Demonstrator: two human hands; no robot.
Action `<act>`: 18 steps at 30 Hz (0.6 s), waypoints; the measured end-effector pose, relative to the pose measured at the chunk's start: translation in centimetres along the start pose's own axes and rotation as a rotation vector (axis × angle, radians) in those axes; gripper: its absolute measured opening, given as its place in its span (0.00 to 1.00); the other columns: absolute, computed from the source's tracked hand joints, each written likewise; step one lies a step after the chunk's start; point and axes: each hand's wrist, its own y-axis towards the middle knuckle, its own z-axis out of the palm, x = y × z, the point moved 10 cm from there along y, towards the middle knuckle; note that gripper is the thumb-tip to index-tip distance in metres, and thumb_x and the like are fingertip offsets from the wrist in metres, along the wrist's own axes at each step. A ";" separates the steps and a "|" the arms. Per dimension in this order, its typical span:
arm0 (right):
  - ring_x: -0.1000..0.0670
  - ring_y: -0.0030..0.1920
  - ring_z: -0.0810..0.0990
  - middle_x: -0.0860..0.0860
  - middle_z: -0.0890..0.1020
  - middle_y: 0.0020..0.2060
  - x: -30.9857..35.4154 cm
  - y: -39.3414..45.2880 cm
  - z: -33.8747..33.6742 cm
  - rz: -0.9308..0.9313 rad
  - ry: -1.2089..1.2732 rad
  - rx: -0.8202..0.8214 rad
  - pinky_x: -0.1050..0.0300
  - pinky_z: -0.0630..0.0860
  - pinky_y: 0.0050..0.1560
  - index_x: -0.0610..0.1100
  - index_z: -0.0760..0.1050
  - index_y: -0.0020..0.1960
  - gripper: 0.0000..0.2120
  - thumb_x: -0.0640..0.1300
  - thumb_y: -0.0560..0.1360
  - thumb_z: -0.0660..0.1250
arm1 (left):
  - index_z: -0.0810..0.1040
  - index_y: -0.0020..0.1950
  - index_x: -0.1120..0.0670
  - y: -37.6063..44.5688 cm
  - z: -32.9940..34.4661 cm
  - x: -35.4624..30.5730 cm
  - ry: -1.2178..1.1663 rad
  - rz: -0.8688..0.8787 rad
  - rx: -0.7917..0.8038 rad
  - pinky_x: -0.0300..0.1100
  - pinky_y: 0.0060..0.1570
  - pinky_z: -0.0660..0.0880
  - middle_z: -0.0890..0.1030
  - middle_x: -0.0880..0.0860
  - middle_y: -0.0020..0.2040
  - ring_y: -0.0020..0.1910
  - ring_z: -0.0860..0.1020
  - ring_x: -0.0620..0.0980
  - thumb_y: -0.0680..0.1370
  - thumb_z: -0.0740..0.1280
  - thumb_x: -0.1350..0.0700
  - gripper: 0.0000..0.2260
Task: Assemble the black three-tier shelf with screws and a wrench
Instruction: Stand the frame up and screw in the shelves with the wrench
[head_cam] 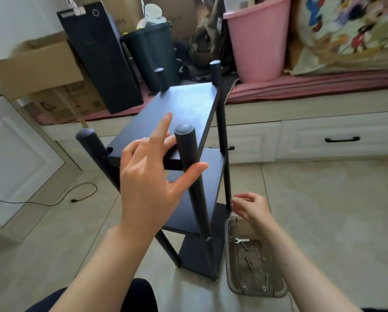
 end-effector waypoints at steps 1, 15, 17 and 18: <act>0.46 0.46 0.85 0.42 0.85 0.46 2.7 -1.5 1.4 -0.028 0.162 0.051 0.57 0.82 0.46 0.37 0.80 0.54 0.09 0.35 0.74 0.72 | 0.67 0.76 0.59 0.1 0.0 -0.1 0.007 0.007 0.012 0.45 0.64 0.66 0.79 0.44 0.53 0.57 0.74 0.44 0.78 0.63 0.34 0.36; 0.50 0.46 0.84 0.45 0.86 0.45 13.6 -12.8 12.8 -0.244 0.475 0.404 0.59 0.79 0.44 0.47 0.84 0.48 0.06 0.46 0.78 0.69 | 0.65 0.69 0.46 1.4 -0.9 1.5 -0.011 -0.037 0.216 0.60 0.60 0.77 0.85 0.48 0.56 0.53 0.83 0.53 0.75 0.64 0.35 0.27; 0.49 0.48 0.84 0.46 0.86 0.45 13.3 -12.8 14.2 -0.298 0.397 0.354 0.56 0.79 0.49 0.49 0.84 0.48 0.06 0.49 0.77 0.69 | 0.64 0.70 0.43 1.7 -1.6 3.3 -0.036 -0.102 0.230 0.57 0.60 0.78 0.84 0.46 0.58 0.56 0.83 0.52 0.75 0.64 0.33 0.27; 0.49 0.49 0.84 0.47 0.86 0.46 13.2 -12.6 14.8 -0.312 0.375 0.328 0.55 0.79 0.50 0.48 0.84 0.49 0.07 0.50 0.78 0.69 | 0.63 0.70 0.41 1.8 -2.0 4.2 -0.047 -0.131 0.228 0.54 0.59 0.78 0.84 0.46 0.58 0.58 0.82 0.51 0.75 0.65 0.33 0.27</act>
